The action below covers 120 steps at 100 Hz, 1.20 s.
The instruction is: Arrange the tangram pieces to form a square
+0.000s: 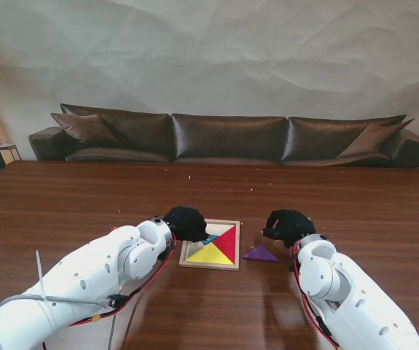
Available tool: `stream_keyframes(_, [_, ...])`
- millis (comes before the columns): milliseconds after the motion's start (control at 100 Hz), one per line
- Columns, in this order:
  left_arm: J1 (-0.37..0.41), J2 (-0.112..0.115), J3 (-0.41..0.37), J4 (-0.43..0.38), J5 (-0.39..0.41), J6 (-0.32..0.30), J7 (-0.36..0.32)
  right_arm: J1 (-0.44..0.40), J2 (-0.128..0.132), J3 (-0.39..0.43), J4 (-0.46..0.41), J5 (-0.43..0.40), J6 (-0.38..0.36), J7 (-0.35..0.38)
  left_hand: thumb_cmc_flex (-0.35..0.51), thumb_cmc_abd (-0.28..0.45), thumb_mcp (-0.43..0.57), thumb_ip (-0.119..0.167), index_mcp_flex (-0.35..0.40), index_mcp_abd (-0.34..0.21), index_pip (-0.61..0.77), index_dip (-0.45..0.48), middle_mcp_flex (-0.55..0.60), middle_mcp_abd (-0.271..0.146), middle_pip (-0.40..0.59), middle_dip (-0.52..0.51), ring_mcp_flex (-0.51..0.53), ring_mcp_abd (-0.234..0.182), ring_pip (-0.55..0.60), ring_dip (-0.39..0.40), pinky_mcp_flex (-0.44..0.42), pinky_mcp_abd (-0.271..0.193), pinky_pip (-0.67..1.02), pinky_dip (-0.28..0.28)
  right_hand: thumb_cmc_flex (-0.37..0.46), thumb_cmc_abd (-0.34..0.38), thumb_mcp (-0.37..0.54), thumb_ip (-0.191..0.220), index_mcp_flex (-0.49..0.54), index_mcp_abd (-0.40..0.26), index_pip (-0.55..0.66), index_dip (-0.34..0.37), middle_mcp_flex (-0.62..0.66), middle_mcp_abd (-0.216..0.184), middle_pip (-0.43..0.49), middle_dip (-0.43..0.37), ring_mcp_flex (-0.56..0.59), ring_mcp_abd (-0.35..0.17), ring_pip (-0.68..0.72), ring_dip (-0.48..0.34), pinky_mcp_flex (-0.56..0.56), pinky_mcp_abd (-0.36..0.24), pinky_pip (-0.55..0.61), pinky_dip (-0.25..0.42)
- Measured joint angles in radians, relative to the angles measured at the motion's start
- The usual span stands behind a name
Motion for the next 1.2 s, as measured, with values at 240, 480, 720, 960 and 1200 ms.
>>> stream_keyframes(240, [-0.02,-0.001,0.035,0.021,-0.026,0.015,-0.019,0.0,0.0,0.001,0.0,0.005,0.0,0.005,0.0,0.001,-0.001,0.02,-0.001,0.0,-0.074,-0.06,0.0,-0.006,0.032,0.058,-0.001,-0.001,0.038,0.013,-0.011,0.0,0.001,0.04,0.0,0.0,0.0,0.0,0.0,0.0,0.0,0.0,0.0,0.001,0.0,0.0,0.0,0.0,0.0,0.0,0.0,0.0,0.0,0.0])
stream_keyframes(480, [-0.03,-0.006,0.048,0.039,-0.045,0.018,-0.026,0.0,0.001,0.001,0.0,0.005,-0.001,0.012,-0.011,0.002,-0.009,0.041,-0.063,0.0,-0.18,-0.151,-0.009,-0.007,0.04,0.071,-0.002,-0.002,0.04,0.015,-0.023,0.0,0.001,0.058,0.0,0.013,-0.001,0.0,0.0,0.0,0.0,0.0,0.0,0.001,0.0,0.0,0.0,0.0,0.0,0.0,0.0,0.0,0.0,0.0])
stream_keyframes(720, [-0.03,-0.006,0.05,0.037,-0.045,0.02,-0.034,0.0,0.001,0.001,0.0,0.006,-0.001,0.016,-0.011,0.002,-0.008,0.041,-0.122,0.002,-0.218,-0.198,-0.013,-0.007,0.041,0.071,-0.003,-0.003,0.04,0.015,-0.035,0.0,0.001,0.062,0.0,0.013,-0.001,0.0,0.0,0.0,0.0,0.0,0.0,0.001,0.0,0.0,0.0,0.0,0.0,0.0,0.0,0.0,0.0,0.0])
stream_keyframes(960, [-0.03,-0.009,0.053,0.041,-0.056,0.02,-0.033,0.0,0.002,0.001,0.0,0.007,-0.003,0.021,-0.011,0.002,-0.008,0.041,-0.179,-0.022,-0.261,-0.241,-0.014,-0.007,0.041,0.071,-0.003,-0.004,0.04,0.015,-0.036,0.0,0.001,0.062,0.0,0.013,-0.001,0.0,0.0,0.0,0.0,0.0,0.0,0.001,0.0,0.0,0.0,0.0,0.0,0.0,-0.001,0.0,0.0,0.0])
stream_keyframes(1200, [-0.037,-0.014,0.066,0.051,-0.068,0.019,-0.032,0.0,0.003,0.002,0.0,0.01,-0.003,0.024,-0.011,0.002,-0.008,0.041,-0.266,-0.046,-0.295,-0.264,-0.02,-0.008,0.041,0.072,-0.006,-0.005,0.04,0.015,-0.048,0.0,0.001,0.062,0.0,0.013,-0.001,0.0,0.0,0.0,0.0,0.0,0.0,0.001,0.0,0.0,0.0,0.0,0.0,0.0,-0.001,0.0,0.0,0.0])
